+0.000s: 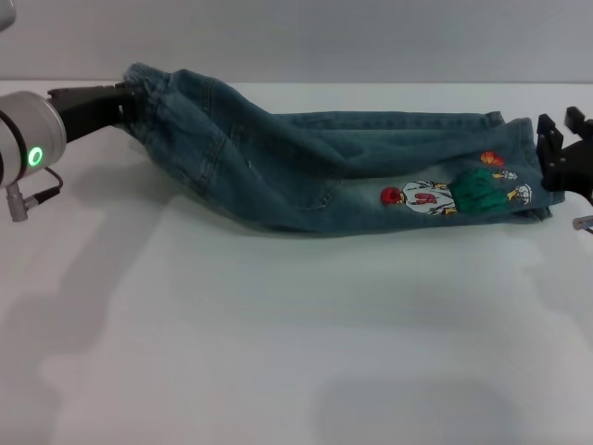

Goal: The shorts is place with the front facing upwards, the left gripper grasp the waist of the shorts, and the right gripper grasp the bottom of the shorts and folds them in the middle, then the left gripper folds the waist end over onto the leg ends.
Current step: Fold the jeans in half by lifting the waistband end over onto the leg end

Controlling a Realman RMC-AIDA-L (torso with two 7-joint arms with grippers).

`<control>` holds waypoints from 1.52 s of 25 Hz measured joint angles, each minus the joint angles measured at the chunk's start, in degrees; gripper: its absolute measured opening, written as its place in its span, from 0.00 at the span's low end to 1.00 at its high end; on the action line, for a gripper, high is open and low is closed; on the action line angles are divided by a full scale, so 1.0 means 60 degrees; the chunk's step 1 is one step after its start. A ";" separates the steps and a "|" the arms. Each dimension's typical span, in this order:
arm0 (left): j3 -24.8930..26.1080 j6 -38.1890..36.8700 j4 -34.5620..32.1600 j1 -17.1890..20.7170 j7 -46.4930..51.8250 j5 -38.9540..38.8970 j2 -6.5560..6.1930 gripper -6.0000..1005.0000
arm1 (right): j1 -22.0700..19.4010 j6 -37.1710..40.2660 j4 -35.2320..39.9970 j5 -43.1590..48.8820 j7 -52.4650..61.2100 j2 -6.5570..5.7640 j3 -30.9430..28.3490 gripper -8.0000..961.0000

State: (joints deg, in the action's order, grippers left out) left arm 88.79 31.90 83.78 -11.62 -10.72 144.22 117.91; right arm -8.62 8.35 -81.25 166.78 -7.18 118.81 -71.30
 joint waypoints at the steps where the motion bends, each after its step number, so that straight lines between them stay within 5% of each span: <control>1: 0.0041 0.0132 0.0324 0.0036 0.0000 0.0002 0.0000 0.09 | 0.0024 -0.0011 0.0005 0.0000 0.0001 -0.0003 0.0010 0.35; 15: 0.0080 0.0623 0.1883 0.0563 -0.0065 0.0016 -0.0007 0.09 | 0.1399 -0.0149 0.1352 -0.0258 0.0238 0.0015 0.0356 0.01; 38: 0.0027 0.0794 0.2450 0.0889 -0.0090 0.0017 -0.0023 0.09 | 0.3611 -0.0041 0.3348 -0.0274 0.1684 0.0029 0.1526 0.01</control>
State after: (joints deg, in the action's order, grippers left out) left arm 88.95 36.66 98.48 -6.29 -11.26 144.32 117.77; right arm 13.05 8.11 -61.16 165.14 2.93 118.98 -62.14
